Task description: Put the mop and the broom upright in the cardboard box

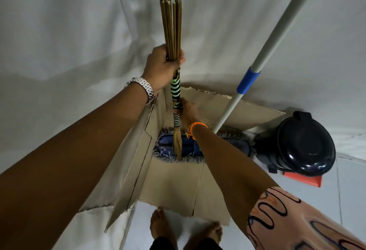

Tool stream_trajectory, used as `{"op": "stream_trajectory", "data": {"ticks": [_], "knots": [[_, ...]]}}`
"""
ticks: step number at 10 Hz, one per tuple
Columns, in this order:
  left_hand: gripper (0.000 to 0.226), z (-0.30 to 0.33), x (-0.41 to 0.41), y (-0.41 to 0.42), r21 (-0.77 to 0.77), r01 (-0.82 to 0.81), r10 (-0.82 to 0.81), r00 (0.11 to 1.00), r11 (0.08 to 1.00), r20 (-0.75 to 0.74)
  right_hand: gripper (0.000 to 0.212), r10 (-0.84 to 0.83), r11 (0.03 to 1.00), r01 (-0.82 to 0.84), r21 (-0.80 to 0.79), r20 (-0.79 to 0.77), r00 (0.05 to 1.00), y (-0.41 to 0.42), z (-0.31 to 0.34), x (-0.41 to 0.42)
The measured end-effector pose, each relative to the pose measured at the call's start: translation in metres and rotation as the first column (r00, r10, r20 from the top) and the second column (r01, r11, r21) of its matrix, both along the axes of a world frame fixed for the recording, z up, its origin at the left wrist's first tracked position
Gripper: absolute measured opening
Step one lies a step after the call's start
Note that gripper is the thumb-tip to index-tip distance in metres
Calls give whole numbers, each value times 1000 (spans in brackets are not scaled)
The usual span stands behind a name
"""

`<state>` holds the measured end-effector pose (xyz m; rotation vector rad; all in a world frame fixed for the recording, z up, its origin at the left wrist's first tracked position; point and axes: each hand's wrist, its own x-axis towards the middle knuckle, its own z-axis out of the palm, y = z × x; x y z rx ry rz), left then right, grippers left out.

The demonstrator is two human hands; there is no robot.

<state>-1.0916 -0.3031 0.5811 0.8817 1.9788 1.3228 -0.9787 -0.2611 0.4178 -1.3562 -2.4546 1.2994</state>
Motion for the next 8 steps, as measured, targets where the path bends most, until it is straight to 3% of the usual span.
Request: {"op": "stream_trajectory", "data": {"ticks": [2,5,7,8], "knots": [[25,-70,-43,26,-24,-57,53,988,998,-145,25,-60,998,60,-1,-24,998,22,-81,-51],[29,-107,-73,49,57,-348,345,874,936,-341,28,-43,998,41,42,49,998,39,-130,-93],[41,-115,-65,38,253,-495,540,827,831,-157,31,-3,998,11,-57,140,990,42,-136,-101],[30,-109,-61,31,345,-452,535,820,823,-201,37,7,997,6,-81,163,987,41,-133,-96]]}}
